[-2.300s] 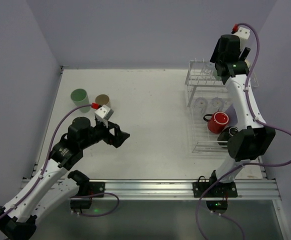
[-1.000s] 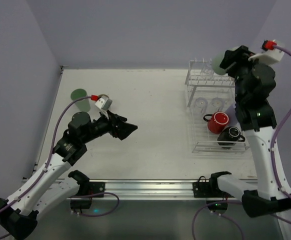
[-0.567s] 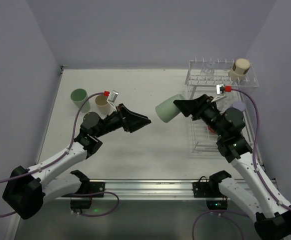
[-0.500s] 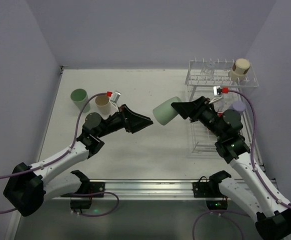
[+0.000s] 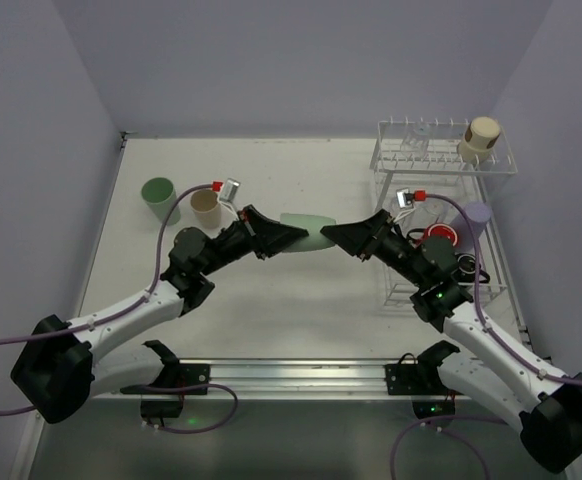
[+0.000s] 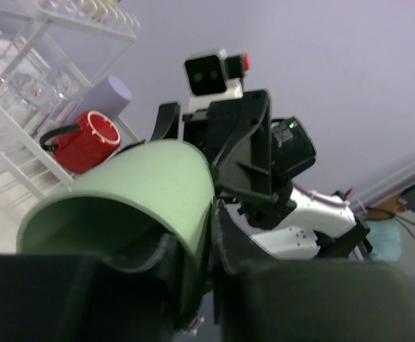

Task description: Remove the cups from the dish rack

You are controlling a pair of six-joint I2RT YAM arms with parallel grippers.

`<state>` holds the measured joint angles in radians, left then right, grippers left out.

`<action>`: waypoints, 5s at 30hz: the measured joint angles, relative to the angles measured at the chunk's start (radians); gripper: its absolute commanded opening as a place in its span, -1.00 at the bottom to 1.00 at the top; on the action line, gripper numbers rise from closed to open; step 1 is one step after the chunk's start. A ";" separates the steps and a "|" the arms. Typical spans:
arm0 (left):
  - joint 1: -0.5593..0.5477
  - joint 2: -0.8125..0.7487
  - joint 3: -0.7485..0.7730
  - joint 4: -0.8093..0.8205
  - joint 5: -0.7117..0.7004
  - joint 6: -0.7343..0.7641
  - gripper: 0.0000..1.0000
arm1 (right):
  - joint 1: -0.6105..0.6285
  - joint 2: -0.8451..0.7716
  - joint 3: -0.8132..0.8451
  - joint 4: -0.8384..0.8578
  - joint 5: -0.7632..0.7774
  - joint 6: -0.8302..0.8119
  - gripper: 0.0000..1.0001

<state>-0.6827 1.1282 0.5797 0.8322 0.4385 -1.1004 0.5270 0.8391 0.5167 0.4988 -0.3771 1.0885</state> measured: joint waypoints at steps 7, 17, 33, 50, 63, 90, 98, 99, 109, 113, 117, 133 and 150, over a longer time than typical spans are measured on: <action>0.000 -0.053 0.145 -0.309 -0.144 0.190 -1.00 | 0.017 -0.028 -0.017 -0.026 0.048 -0.035 0.98; 0.203 0.153 0.761 -1.165 -0.422 0.632 -1.00 | 0.018 -0.181 -0.010 -0.386 0.178 -0.280 0.98; 0.375 0.500 0.963 -1.668 -0.608 0.836 -1.00 | 0.018 -0.165 -0.010 -0.552 0.183 -0.437 0.98; 0.408 0.648 1.105 -1.708 -0.613 0.862 -1.00 | 0.018 -0.164 -0.010 -0.552 0.176 -0.451 0.98; 0.415 0.709 1.104 -1.702 -0.582 0.871 -0.55 | 0.018 -0.137 -0.010 -0.551 0.176 -0.454 0.98; 0.339 -0.020 0.689 -1.257 -0.239 0.831 0.74 | -0.009 -0.169 0.191 -0.783 0.445 -0.552 0.61; 0.211 -0.392 0.188 -1.028 -0.035 0.804 0.87 | -0.305 -0.171 0.208 -0.848 0.723 -0.556 0.77; 0.211 -0.402 0.158 -1.033 -0.026 0.805 0.89 | -0.340 -0.159 0.208 -0.845 0.761 -0.557 0.85; 0.175 -0.595 0.118 -1.035 -0.051 0.811 1.00 | -0.586 0.105 0.230 -0.776 0.939 -0.550 0.98; 0.120 -0.625 0.120 -1.059 -0.140 0.827 1.00 | -0.624 0.158 0.231 -0.729 0.950 -0.553 0.98; 0.080 -0.649 0.120 -1.089 -0.201 0.833 1.00 | -0.648 0.211 0.230 -0.673 0.924 -0.579 0.98; 0.000 -0.674 0.120 -1.105 -0.256 0.851 1.00 | -0.679 0.417 0.212 -0.443 0.889 -0.687 0.78; 0.000 -0.642 0.120 -1.107 -0.272 0.853 1.00 | -0.677 0.182 0.179 -0.366 0.898 -0.714 -0.23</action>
<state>-0.6823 0.4866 0.6994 -0.2745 0.1669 -0.2474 -0.1501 1.0210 0.6952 0.1326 0.5213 0.3748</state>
